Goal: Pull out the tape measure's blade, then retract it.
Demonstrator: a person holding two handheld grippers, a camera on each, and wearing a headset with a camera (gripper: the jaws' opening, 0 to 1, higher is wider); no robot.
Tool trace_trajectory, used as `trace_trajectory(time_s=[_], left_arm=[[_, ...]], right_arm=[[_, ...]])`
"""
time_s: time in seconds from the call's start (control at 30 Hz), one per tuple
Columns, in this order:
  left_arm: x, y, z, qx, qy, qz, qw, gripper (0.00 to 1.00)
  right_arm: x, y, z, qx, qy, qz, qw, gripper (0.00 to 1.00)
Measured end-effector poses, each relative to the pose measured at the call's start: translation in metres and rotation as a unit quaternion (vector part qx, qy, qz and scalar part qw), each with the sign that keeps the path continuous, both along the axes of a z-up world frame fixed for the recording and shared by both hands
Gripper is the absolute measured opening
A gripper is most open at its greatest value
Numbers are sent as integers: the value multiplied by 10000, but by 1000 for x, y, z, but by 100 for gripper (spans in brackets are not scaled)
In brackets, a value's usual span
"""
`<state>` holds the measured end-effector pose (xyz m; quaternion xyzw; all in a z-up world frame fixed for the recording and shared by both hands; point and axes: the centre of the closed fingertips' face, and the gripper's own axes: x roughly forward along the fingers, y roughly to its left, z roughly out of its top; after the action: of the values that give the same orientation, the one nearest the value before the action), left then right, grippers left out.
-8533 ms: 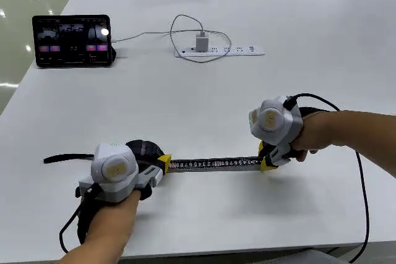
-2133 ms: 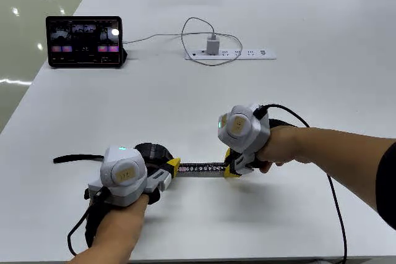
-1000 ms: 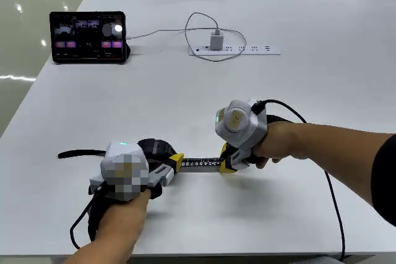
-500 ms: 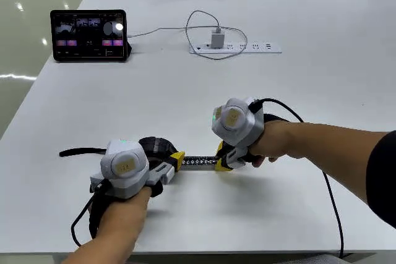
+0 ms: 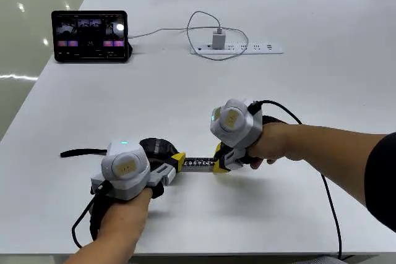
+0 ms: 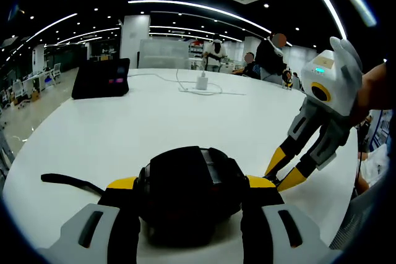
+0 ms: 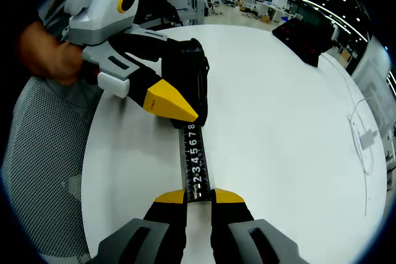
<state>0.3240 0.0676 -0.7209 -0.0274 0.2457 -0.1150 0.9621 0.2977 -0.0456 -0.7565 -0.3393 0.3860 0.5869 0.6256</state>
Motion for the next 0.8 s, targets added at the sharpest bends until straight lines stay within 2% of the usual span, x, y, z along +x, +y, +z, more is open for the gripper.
trace_trajectory(time_s=[0.5, 0.8], left_arm=[[0, -1, 0, 5, -2, -1, 10000, 62], [0, -1, 0, 3, -2, -1, 10000, 62]], right_arm=[[2, 7, 1, 137, -44, -59, 9999, 11], [2, 14, 1, 272, 11, -145, 9995, 11]])
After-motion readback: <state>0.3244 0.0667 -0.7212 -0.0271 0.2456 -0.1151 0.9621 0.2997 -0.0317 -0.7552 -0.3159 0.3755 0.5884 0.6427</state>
